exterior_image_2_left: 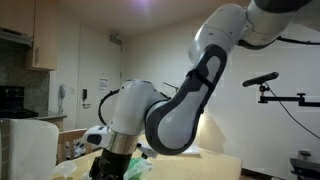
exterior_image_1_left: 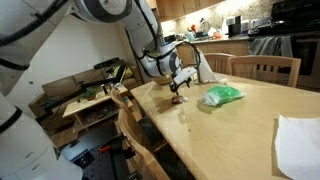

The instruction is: Move the pack of marshmallows slightly to the right and put the one that's near the wallet in it

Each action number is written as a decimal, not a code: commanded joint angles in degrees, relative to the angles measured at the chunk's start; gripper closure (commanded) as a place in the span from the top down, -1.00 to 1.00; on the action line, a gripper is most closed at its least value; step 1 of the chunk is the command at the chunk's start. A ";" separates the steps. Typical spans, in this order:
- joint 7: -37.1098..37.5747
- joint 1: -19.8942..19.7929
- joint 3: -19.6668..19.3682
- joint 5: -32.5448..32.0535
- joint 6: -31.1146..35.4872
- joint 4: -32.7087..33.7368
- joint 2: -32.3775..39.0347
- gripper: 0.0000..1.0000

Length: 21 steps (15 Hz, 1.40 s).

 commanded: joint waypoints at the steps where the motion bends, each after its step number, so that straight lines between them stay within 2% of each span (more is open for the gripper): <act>1: -7.40 -0.86 2.10 4.83 -4.02 5.49 3.82 1.00; 5: -11.85 -0.21 1.85 8.97 -7.41 9.39 6.24 1.00; 15: -13.00 1.29 0.64 12.73 -14.40 15.08 8.90 1.00; 16: -12.88 1.44 0.55 12.93 -14.83 15.55 9.09 0.94; 17: -12.86 1.60 0.47 13.06 -15.31 16.08 9.33 0.53; 19: -12.64 2.03 0.17 13.14 -16.37 17.09 9.63 0.38; 21: -12.53 2.44 -0.13 13.01 -16.91 17.79 9.75 0.05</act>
